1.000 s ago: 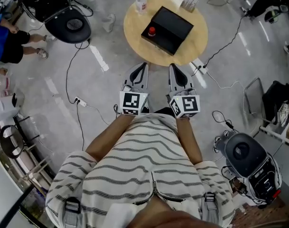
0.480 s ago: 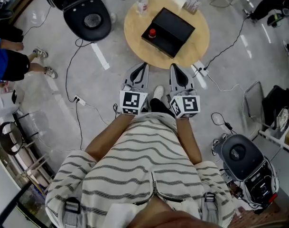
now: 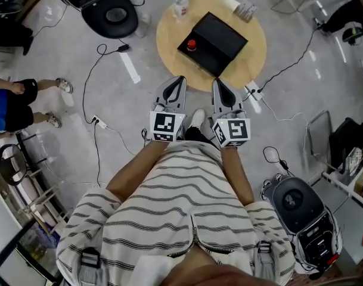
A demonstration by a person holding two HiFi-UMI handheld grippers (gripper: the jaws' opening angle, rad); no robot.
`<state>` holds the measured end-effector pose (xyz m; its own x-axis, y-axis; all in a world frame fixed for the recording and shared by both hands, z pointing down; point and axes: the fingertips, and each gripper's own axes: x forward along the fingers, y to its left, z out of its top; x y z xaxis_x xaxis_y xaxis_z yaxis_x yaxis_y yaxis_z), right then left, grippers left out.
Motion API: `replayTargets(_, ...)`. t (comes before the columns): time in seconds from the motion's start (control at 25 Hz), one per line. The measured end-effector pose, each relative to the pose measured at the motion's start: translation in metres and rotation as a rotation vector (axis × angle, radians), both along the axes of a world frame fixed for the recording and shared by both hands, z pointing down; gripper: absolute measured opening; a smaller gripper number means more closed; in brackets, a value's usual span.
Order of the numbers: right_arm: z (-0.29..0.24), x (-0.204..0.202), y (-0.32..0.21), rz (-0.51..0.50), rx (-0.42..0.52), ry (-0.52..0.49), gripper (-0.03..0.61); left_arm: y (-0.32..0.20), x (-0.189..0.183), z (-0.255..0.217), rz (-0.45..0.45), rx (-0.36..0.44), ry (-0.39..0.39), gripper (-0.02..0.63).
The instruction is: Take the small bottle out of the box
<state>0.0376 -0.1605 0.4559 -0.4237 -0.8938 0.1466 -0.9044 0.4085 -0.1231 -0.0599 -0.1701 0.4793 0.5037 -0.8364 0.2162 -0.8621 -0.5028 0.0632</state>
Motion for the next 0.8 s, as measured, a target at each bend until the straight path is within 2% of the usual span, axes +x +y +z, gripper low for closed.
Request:
replayTargets(0.24,0.008,0.002,-0.011,-0.025,-0.025,0.000,0.018,-0.019,0.001,0.014,-0.036,-0.038,-0.001,0.023)
replayTargets(0.8,0.030,0.011,-0.030,-0.053,-0.090,-0.015,0.018,-0.048,0.012,0.048,-0.060,-0.121,-0.039,0.025)
